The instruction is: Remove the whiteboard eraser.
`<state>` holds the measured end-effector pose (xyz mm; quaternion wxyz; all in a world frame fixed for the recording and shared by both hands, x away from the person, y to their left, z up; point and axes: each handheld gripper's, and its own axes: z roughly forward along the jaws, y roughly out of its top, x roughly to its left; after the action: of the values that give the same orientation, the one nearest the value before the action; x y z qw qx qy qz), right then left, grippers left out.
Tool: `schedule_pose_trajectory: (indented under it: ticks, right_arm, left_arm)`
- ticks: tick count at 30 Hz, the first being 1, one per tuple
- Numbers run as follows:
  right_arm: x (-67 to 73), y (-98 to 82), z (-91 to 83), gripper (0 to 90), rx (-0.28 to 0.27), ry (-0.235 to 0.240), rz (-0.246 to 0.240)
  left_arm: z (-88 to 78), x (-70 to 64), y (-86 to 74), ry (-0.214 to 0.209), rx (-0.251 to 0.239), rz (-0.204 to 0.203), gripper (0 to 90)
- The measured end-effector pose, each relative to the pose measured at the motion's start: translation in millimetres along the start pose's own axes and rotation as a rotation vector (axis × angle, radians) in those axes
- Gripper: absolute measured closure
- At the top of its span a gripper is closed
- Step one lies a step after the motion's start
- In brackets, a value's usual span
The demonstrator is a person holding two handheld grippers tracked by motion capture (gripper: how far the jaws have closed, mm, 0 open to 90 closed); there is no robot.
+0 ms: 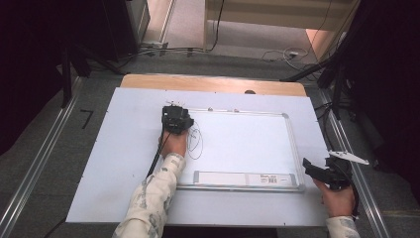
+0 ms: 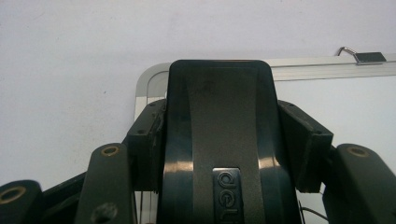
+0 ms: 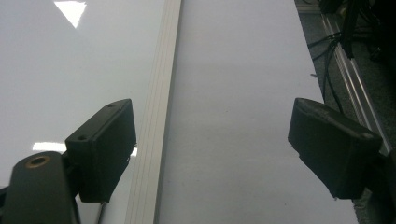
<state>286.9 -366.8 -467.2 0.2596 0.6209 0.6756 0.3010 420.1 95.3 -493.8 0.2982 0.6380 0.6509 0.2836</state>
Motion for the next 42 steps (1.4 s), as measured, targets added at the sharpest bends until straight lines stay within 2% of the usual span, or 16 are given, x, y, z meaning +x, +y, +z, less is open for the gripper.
schedule_pose_trajectory:
  ticks: [5, 11, 14, 17, 20, 22, 24, 32, 42]
  right_arm:
    - [-0.7, 0.2, 0.4, 13.9, 0.0, -0.002, 0.002]
    - [-1.1, 0.2, 0.6, 13.9, 0.001, -0.004, 0.003]
    - [-1.1, 0.3, 0.5, 13.9, 0.001, -0.004, 0.003]
    - [-0.8, 0.3, 0.7, 13.9, 0.0, -0.005, 0.002]
    - [-0.5, 0.4, 0.7, 13.9, 0.0, -0.005, 0.002]
    - [-0.7, 0.5, 0.7, 13.9, -0.001, -0.005, 0.001]
    - [-0.4, 0.6, 0.8, 13.9, 0.001, -0.005, 0.003]
    - [2.1, 1.5, 0.4, 13.9, 0.001, -0.005, -0.004]
    - [3.2, 1.3, 0.3, 13.9, 0.003, -0.009, -0.006]
  left_arm:
    - [-0.5, 1.0, 0.9, -0.007, 0.005, -0.005, 42.1]
    - [-3.2, 1.2, 0.3, -0.012, 0.019, 0.014, 42.1]
    - [-5.8, 1.5, -1.5, -0.021, 0.018, 0.007, 42.2]
    - [-9.6, -0.2, -4.3, -0.029, 0.015, 0.026, 42.2]
    - [-15.9, -0.9, -4.3, -0.035, -0.015, 0.027, 42.2]
    - [-26.0, -0.3, 2.5, -0.047, -0.058, 0.02, 42.2]
    - [-34.3, 0.9, 9.3, -0.05, -0.068, 0.032, 42.1]
    - [-43.3, 15.5, 11.8, -0.054, -0.065, 0.012, 41.9]
    - [-49.9, 19.3, 8.5, -0.066, -0.086, 0.007, 41.8]
